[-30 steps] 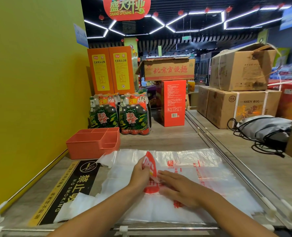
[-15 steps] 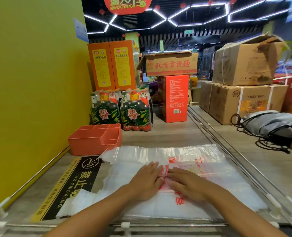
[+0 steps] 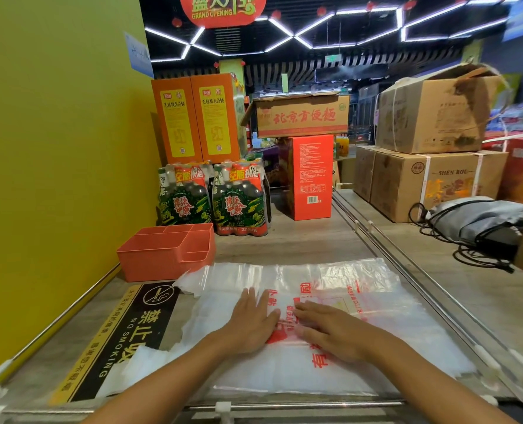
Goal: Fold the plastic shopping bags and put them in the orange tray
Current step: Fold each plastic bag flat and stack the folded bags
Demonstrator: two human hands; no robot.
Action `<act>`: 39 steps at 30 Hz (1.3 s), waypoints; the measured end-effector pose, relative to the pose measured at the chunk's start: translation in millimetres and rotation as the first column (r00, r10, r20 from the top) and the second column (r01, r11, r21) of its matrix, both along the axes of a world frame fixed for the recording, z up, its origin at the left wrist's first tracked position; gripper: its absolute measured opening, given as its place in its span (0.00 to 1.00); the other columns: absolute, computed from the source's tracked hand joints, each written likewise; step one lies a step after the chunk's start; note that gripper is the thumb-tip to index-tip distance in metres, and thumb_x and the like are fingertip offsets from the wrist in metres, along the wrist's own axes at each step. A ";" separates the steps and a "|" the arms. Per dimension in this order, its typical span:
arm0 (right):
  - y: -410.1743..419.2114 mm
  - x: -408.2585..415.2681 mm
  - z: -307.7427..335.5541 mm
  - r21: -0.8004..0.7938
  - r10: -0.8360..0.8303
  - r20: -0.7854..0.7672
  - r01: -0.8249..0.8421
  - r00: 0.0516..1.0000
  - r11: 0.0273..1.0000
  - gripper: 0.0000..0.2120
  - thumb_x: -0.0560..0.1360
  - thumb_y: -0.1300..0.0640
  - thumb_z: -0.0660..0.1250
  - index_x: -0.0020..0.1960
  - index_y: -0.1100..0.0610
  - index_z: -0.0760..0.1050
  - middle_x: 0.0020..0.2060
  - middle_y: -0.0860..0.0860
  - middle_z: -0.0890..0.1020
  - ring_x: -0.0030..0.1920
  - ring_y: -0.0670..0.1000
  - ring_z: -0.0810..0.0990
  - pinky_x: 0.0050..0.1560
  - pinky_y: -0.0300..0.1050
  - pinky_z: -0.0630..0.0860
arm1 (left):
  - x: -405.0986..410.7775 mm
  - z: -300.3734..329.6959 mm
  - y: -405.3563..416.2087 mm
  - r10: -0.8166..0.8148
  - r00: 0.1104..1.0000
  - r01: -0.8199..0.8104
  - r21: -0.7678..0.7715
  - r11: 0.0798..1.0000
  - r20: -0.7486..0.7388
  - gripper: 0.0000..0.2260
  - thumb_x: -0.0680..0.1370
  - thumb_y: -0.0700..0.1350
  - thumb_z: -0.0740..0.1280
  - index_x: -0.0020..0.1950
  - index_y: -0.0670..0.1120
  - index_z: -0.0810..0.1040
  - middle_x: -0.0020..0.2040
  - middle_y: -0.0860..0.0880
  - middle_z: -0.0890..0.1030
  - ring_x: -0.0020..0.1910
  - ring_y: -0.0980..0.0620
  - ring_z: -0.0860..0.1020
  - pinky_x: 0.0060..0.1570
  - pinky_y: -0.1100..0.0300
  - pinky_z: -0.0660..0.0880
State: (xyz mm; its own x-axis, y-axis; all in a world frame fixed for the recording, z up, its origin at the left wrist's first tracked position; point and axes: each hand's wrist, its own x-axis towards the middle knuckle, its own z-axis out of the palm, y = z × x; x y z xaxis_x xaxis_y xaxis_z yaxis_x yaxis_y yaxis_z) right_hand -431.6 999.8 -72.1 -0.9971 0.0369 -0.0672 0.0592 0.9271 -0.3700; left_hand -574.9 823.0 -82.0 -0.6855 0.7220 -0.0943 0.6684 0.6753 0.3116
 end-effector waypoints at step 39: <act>-33.9 -118.8 90.4 -0.837 -0.557 -0.209 0.148 0.804 0.527 0.13 0.72 0.58 0.77 0.55 0.56 0.81 0.43 0.49 0.87 0.39 0.46 0.87 0.37 0.44 0.83 | -59.4 89.3 -44.6 -0.127 0.802 -0.462 0.740 0.488 0.584 0.11 0.78 0.32 0.68 0.57 0.44 0.77 0.49 0.48 0.85 0.46 0.52 0.85 0.43 0.57 0.83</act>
